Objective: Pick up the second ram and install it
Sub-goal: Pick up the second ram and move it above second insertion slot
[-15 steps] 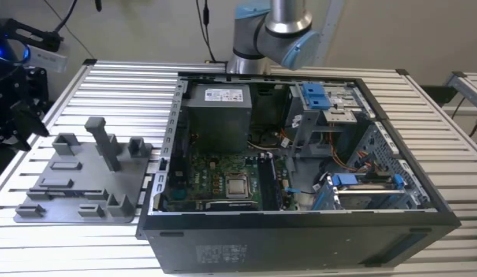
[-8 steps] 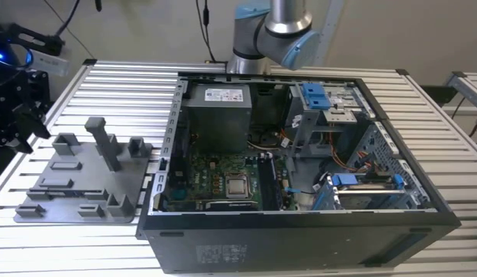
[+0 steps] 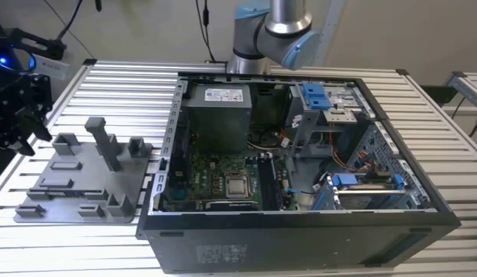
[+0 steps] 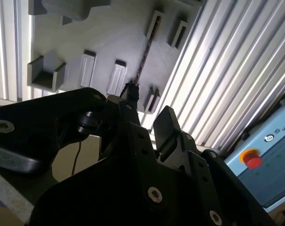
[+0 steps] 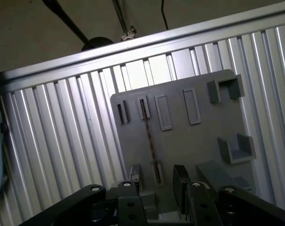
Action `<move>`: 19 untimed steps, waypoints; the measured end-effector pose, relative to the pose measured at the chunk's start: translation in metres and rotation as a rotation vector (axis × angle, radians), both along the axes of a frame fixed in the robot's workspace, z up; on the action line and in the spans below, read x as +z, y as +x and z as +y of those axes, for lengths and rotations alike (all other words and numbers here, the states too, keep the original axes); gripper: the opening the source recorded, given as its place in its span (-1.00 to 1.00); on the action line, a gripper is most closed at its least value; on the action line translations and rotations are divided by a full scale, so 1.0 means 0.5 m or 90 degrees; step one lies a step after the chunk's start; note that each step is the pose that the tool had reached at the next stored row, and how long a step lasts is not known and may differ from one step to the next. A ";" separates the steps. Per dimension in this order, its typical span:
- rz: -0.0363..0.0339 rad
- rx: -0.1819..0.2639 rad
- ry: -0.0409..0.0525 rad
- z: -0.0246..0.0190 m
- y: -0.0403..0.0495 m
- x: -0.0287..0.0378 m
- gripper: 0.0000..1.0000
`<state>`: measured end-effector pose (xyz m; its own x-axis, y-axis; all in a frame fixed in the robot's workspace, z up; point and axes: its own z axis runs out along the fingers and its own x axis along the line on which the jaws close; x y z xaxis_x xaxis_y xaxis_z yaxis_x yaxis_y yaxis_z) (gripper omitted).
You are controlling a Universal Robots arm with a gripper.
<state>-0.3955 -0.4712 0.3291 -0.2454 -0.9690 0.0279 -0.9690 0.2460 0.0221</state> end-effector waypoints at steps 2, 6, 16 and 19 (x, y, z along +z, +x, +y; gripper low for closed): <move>0.0001 0.000 0.0000 0.0000 0.000 -0.003 -0.16; 0.0001 0.000 0.0000 0.0000 0.000 -0.007 -0.16; 0.0001 0.000 -0.0001 0.0000 0.000 -0.020 -0.16; 0.0001 0.000 0.0000 0.0000 0.000 -0.024 -0.16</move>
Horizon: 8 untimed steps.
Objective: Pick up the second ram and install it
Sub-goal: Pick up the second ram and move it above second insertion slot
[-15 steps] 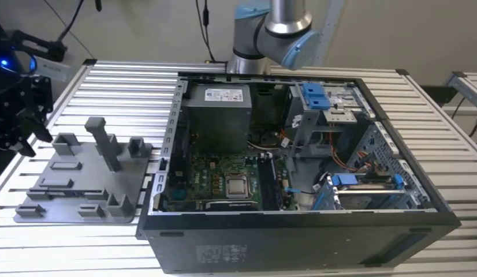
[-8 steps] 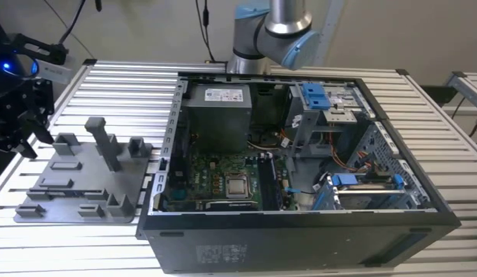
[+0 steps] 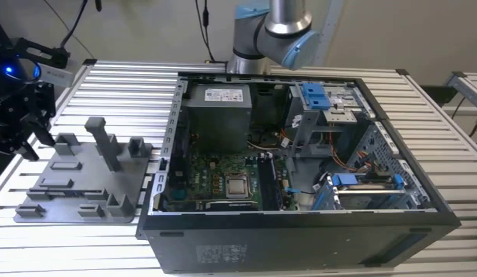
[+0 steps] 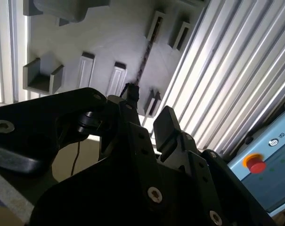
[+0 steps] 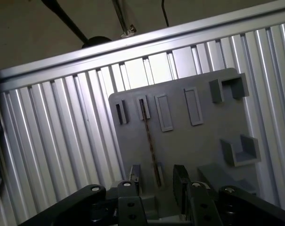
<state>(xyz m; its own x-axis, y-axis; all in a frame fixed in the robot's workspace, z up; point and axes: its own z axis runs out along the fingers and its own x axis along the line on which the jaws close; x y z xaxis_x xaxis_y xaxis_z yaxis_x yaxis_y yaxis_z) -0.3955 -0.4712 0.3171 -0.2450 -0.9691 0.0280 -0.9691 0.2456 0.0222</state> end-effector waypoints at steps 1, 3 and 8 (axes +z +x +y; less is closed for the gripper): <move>0.0000 0.000 0.0000 0.0000 0.000 -0.001 -0.16; 0.0000 0.000 0.0000 0.0000 0.000 -0.004 -0.16; 0.0000 0.000 0.0000 0.0000 0.000 -0.010 -0.16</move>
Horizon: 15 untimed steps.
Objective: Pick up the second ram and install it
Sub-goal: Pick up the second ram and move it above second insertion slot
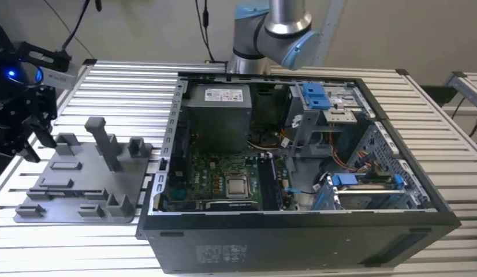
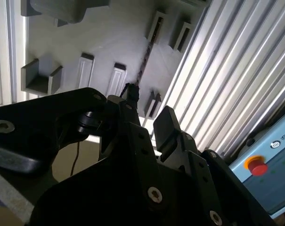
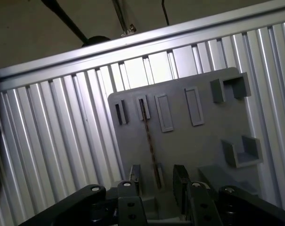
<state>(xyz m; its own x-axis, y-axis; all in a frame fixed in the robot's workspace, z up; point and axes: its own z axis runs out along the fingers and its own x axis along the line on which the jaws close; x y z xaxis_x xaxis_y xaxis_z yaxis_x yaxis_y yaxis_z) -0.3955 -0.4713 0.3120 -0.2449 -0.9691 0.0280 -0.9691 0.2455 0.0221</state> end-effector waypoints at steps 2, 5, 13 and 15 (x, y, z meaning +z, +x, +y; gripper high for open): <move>0.0000 0.000 0.0000 0.0000 0.000 -0.003 -0.16; 0.0000 0.000 0.0000 0.0000 0.000 -0.009 -0.16; 0.0000 0.000 0.0000 0.0000 0.000 -0.021 -0.16; 0.0000 0.000 0.0000 0.0000 0.000 -0.024 -0.16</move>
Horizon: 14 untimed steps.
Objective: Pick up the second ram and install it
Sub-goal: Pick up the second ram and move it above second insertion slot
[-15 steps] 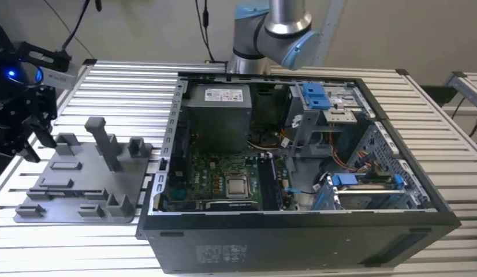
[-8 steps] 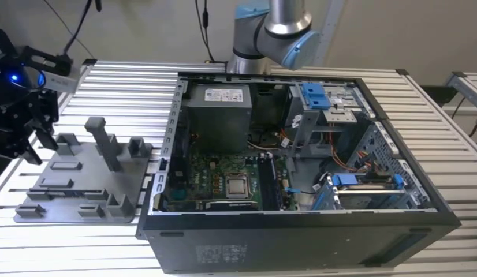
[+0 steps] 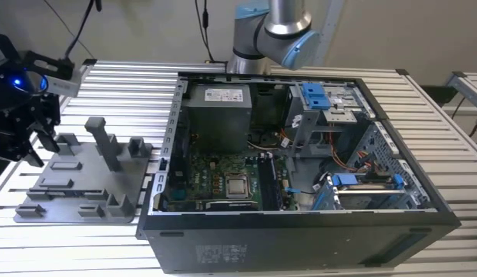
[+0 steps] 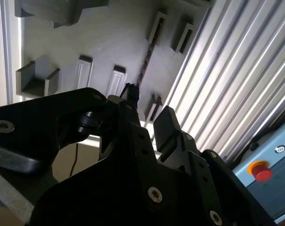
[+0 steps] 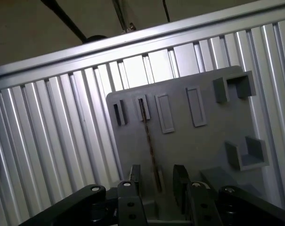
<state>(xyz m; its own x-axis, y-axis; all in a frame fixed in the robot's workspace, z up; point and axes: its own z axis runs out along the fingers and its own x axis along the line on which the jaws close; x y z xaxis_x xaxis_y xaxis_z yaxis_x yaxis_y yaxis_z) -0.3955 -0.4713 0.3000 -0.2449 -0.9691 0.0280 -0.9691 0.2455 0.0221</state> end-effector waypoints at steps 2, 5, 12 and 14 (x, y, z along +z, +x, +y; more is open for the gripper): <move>0.0000 0.000 0.0000 0.0000 0.000 -0.003 -0.16; 0.0000 0.000 0.0000 0.0000 0.000 -0.008 -0.16; 0.0000 0.000 0.0000 0.0000 0.000 -0.019 -0.16; 0.0000 0.000 0.0000 0.0000 0.000 -0.023 -0.16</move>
